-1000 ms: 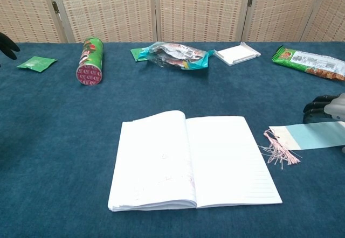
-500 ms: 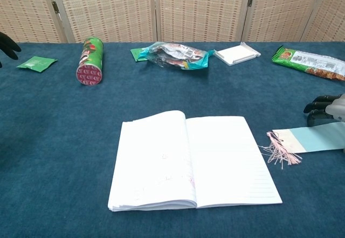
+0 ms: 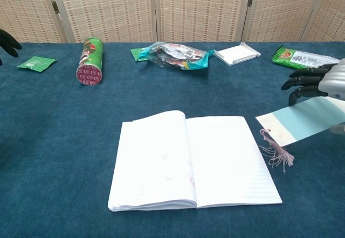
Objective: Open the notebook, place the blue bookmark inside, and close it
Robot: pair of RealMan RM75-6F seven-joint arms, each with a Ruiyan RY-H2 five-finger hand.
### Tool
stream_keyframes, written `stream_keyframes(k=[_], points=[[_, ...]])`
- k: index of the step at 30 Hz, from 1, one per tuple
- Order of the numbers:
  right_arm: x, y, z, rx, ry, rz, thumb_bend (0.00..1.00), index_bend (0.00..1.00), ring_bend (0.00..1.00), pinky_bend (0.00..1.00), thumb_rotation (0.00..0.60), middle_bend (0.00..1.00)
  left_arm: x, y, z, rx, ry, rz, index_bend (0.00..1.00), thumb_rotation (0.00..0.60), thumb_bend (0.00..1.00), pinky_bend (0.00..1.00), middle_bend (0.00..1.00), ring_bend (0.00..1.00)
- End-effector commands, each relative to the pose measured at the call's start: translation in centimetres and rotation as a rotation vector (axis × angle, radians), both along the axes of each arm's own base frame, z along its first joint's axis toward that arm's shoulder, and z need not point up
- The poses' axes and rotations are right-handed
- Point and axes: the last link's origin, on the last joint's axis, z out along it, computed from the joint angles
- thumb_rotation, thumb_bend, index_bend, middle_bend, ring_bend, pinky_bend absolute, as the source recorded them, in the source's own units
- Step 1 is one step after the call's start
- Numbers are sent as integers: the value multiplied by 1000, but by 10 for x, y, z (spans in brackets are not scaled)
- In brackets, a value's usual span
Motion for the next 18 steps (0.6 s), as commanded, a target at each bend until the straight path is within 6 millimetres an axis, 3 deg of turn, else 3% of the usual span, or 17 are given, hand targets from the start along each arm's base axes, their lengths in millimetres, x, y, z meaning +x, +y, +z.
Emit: stream_keyframes(k=[1,6,10,14,18], points=[[23,11,14,68,-36,162,156,341,52,208,600,116,1,0,0,0,3,0,292,600,584,673,326,383],[34,28,16,158,-60,282,156,342,51,198,600,116,4,0,0,2,4,-4,292,600,584,674,325,383],[37,35,20,225,-12,478,159,355,51,186,600,123,6,0,-1,-2,6,-7,291,600,584,674,325,383],[33,28,22,254,24,532,163,373,51,179,600,148,6,1,-3,-6,7,-5,291,600,584,673,325,382],[41,14,12,279,70,594,163,380,51,168,600,153,7,1,-4,-8,4,-5,291,600,584,673,325,382]])
